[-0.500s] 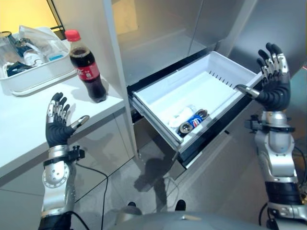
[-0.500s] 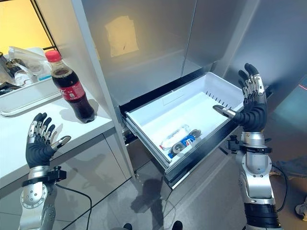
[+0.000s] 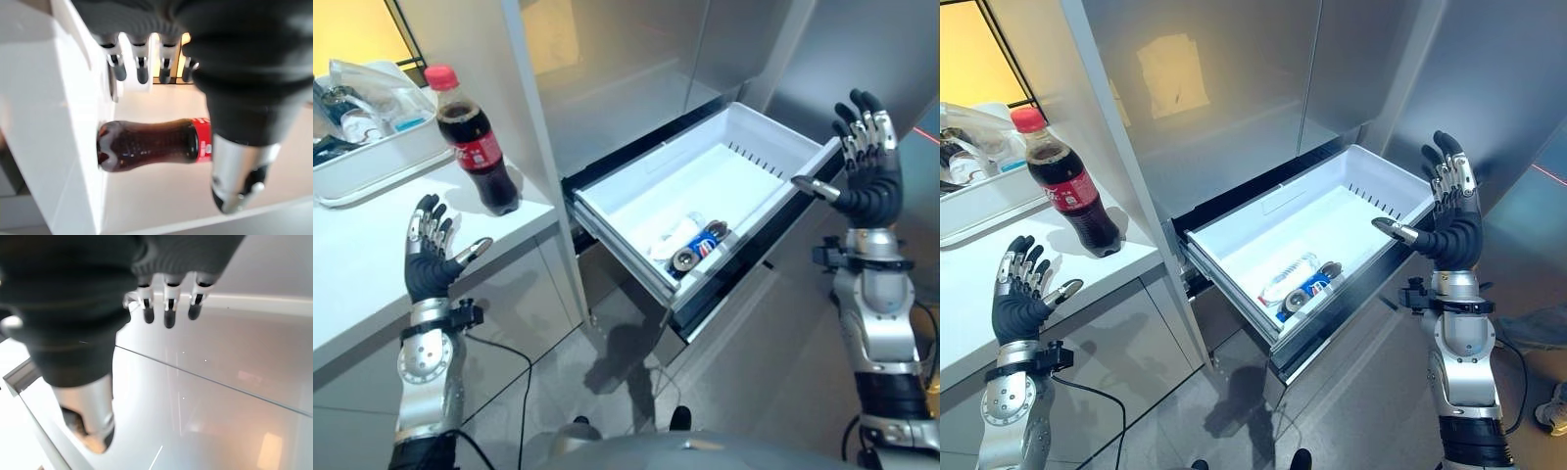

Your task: Take the drinks into the refrigerator

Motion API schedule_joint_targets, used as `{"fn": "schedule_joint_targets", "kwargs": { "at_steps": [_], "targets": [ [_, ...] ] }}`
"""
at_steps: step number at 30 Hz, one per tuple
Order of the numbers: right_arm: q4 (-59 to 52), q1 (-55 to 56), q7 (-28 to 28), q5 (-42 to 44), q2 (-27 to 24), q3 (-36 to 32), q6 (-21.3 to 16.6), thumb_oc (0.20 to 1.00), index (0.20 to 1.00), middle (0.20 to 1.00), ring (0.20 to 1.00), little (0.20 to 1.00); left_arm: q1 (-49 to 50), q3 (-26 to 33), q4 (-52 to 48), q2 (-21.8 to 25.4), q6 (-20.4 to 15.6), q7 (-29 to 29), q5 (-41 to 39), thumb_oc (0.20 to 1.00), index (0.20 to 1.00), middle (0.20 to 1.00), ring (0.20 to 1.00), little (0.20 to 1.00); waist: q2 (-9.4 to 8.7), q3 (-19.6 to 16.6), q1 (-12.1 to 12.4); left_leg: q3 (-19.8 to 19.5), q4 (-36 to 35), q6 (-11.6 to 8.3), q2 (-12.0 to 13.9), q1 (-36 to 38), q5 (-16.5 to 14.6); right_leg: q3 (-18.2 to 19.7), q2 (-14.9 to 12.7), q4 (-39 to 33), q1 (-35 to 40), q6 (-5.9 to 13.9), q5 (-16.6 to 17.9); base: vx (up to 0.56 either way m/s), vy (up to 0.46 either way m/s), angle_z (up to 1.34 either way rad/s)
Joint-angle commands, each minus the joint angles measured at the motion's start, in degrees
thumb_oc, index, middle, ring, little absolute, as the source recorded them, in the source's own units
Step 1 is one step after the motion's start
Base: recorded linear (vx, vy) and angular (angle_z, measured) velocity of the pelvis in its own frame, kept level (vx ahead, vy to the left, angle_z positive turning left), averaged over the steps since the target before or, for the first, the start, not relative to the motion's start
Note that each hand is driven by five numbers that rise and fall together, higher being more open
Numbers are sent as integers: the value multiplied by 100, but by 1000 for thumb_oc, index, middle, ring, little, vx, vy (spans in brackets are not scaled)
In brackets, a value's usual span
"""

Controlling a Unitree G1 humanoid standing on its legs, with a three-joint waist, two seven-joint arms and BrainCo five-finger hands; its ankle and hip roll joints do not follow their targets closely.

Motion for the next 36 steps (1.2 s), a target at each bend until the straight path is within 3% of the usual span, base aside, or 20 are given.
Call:
{"fn": "schedule_joint_targets", "kwargs": {
  "at_steps": [1,16,36],
  "targets": [
    [-555,-219,74,235,-117,-251,-238,1000,1000,1000,1000,1000,-475,157,286,442,-180,54,244,1000,1000,1000,1000,1000,15,-63,-3,-120,44,364,-232,-9,-338,128,-20,655,287,179,-748,9,7,-4],
    [-828,-176,357,527,-281,-313,-228,1000,1000,1000,1000,1000,-851,243,972,815,-69,224,262,1000,1000,1000,1000,1000,65,-60,-156,1,14,356,-233,21,-326,267,15,597,261,198,-692,-2,5,-6],
    [-924,-100,486,725,-214,-143,-154,1000,1000,1000,1000,1000,-1367,113,1762,806,40,90,-733,1000,1000,1000,1000,1000,55,-72,-366,124,3,357,-229,95,-339,411,46,644,225,197,-670,1,0,-2]
  ]
}}
